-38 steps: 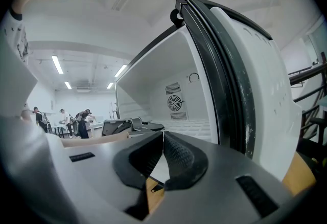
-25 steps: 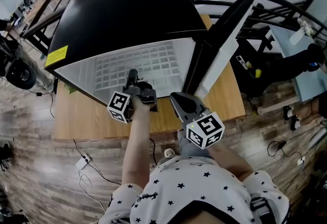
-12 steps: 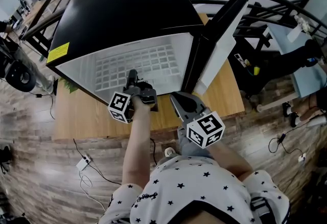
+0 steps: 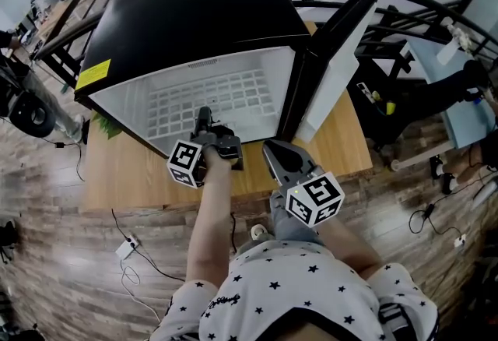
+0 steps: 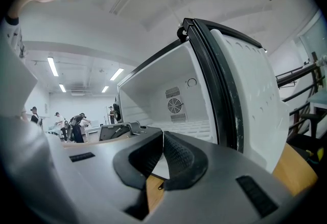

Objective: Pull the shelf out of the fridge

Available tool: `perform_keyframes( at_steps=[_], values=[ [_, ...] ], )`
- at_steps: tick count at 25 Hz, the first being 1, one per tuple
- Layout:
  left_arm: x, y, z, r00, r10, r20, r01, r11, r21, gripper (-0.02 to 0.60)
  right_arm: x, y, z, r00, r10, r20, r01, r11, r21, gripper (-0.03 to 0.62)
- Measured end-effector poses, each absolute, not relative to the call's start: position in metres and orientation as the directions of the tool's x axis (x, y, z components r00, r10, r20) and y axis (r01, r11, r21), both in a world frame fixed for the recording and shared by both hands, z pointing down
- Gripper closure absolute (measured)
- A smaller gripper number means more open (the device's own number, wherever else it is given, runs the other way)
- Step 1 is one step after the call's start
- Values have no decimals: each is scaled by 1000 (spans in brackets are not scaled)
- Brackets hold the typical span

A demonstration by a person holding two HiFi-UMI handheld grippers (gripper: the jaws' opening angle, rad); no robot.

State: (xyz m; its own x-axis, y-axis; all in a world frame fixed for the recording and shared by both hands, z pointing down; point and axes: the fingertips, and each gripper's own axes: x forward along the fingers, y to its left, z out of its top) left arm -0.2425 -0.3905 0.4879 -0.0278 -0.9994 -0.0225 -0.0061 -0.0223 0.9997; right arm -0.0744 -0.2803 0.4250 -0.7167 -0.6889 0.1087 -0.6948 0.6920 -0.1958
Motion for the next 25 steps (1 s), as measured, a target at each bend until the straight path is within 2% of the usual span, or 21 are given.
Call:
perform_keyframes(
  at_steps=[25],
  values=[
    [-234,-358,491,-10,-1000,-25,-4,-25,1000,552,-70,-255,419,-704,-705,83,-706,684,-183,572]
  ],
)
